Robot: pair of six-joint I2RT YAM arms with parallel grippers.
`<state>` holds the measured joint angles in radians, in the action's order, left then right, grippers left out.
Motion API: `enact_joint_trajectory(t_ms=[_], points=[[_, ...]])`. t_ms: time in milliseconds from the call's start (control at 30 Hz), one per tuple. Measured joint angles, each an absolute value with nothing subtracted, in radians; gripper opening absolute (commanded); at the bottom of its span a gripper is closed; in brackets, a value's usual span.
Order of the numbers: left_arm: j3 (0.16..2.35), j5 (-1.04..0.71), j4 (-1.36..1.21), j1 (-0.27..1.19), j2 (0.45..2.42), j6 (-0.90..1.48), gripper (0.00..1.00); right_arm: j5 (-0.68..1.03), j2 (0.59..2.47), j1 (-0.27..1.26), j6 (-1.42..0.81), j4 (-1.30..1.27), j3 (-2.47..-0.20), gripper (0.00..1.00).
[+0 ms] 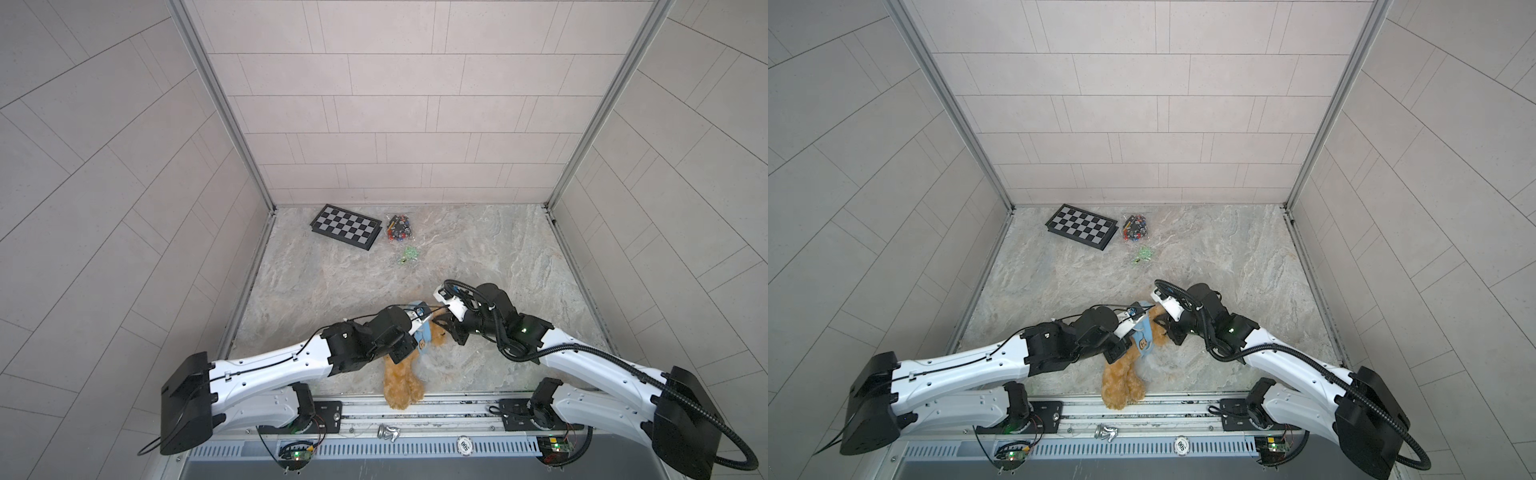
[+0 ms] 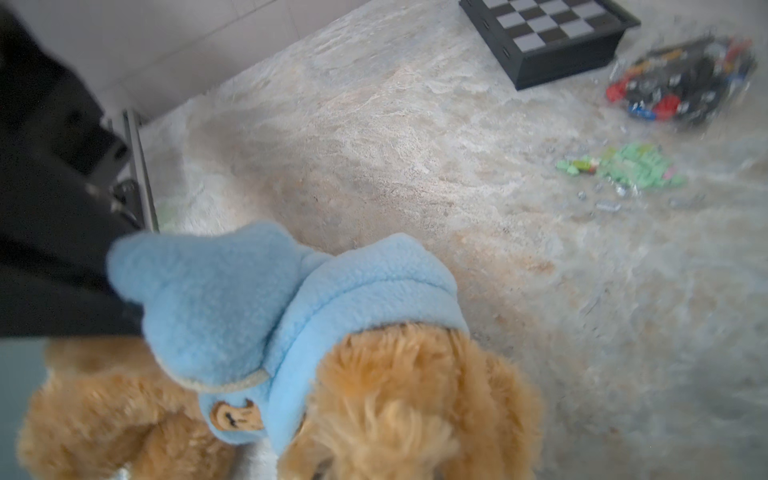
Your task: Dress the teddy bear
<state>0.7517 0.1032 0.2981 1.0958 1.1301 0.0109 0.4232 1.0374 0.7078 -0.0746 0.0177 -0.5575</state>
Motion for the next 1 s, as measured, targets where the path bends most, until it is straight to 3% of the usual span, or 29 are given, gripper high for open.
enact_joint_trajectory(t_ms=[67,133,167,300,367,467,600,767,1000], points=[[0.767,0.096,0.305,1.056,1.137,0.024,0.24,0.427,1.018,0.707,-0.08,0.002,-0.543,0.0],[0.784,0.096,0.306,1.024,1.138,0.051,0.5,0.421,0.984,0.708,-0.096,-0.012,-0.522,0.0],[0.793,0.099,0.307,1.016,1.133,0.071,0.58,0.406,0.961,0.711,-0.107,-0.012,-0.511,0.0],[0.8,0.115,0.313,1.001,1.06,0.197,0.64,0.296,0.825,0.736,-0.183,-0.014,-0.428,0.0],[0.792,0.126,0.318,1.001,0.993,0.279,0.61,0.241,0.758,0.749,-0.22,-0.015,-0.393,0.0],[0.718,0.135,0.293,1.014,0.839,0.437,0.42,0.154,0.691,0.777,-0.263,-0.014,-0.369,0.0],[0.642,0.172,0.278,1.148,0.728,0.615,0.35,0.056,0.641,0.818,-0.297,-0.008,-0.364,0.0],[0.624,0.183,0.123,1.313,0.817,0.794,0.34,-0.044,0.587,0.867,-0.327,-0.035,-0.339,0.0],[0.593,0.176,-0.046,1.262,1.005,0.915,0.2,-0.11,0.589,0.937,-0.331,-0.063,-0.336,0.0]])
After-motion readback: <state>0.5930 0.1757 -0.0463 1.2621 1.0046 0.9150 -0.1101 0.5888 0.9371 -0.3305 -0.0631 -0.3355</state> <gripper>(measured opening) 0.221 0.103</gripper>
